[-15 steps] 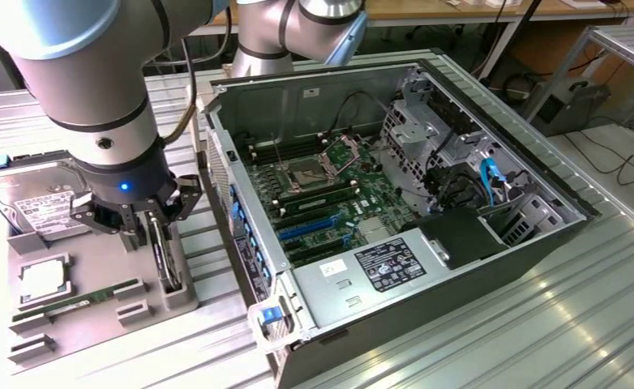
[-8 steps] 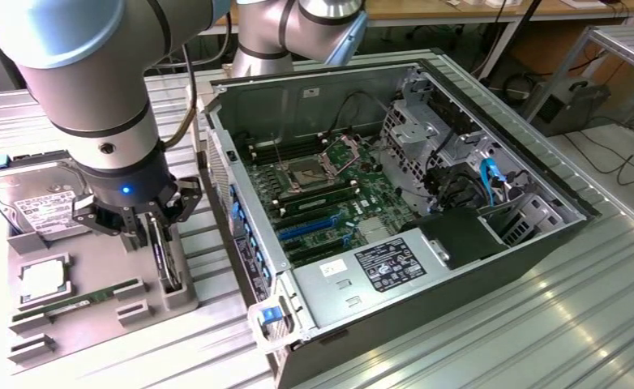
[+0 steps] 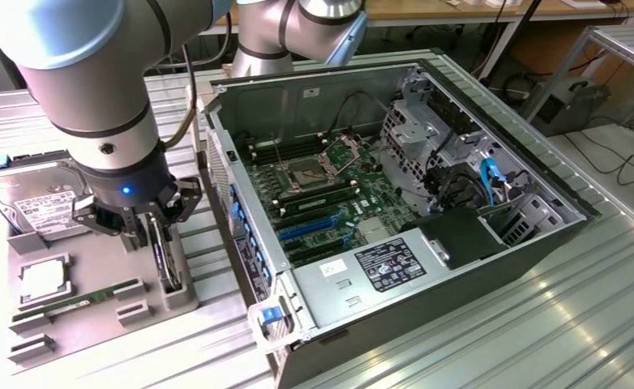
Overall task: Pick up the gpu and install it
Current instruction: 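Pick up the gpu and move the gpu toward the slot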
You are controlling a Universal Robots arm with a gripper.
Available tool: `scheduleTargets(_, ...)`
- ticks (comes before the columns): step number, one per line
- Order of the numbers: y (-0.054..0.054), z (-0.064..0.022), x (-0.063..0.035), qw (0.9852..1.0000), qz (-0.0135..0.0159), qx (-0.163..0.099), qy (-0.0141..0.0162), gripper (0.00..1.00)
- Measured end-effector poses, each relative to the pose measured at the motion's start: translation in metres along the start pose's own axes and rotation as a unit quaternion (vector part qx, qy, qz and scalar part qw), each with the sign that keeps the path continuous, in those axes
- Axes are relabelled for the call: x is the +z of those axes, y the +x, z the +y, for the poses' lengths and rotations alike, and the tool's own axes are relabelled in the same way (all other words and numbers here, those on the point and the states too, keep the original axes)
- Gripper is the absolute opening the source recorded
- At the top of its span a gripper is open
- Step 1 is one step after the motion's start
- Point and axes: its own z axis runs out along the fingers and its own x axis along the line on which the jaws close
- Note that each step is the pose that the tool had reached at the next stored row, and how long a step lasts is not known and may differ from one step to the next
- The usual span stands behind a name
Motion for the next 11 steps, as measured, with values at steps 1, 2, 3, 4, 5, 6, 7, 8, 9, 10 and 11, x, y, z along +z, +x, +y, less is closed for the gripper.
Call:
scheduleTargets(1, 0.0000, 0.0000, 0.0003, 1.0000, 0.0000, 0.000, 0.0000, 0.36)
scheduleTargets(2, 0.0000, 0.0000, 0.0005, 1.0000, 0.0000, 0.000, 0.0000, 0.35)
scheduleTargets(3, 0.0000, -0.0001, 0.0005, 1.0000, 0.0002, 0.000, 0.0002, 0.28)
scheduleTargets(4, 0.0000, -0.0001, 0.0005, 1.0000, 0.0002, 0.000, 0.0002, 0.28)
scheduleTargets(5, 0.0000, -0.0001, 0.0006, 1.0000, 0.0002, 0.000, 0.0002, 0.28)
scheduleTargets(6, 0.0001, -0.0001, 0.0006, 1.0000, 0.0002, 0.000, 0.0001, 0.27)
scheduleTargets(7, 0.0000, -0.0001, 0.0007, 1.0000, 0.0001, 0.000, 0.0001, 0.27)
scheduleTargets(8, 0.0000, -0.0001, 0.0008, 1.0000, 0.0001, 0.000, 0.0000, 0.27)
scheduleTargets(9, 0.0000, -0.0001, 0.0008, 1.0000, 0.0000, 0.000, 0.0000, 0.27)
scheduleTargets(10, 0.0000, -0.0001, 0.0007, 1.0000, 0.0001, 0.000, 0.0001, 0.27)
scheduleTargets(11, 0.0001, 0.0000, 0.0008, 1.0000, 0.0004, 0.000, 0.0001, 0.27)
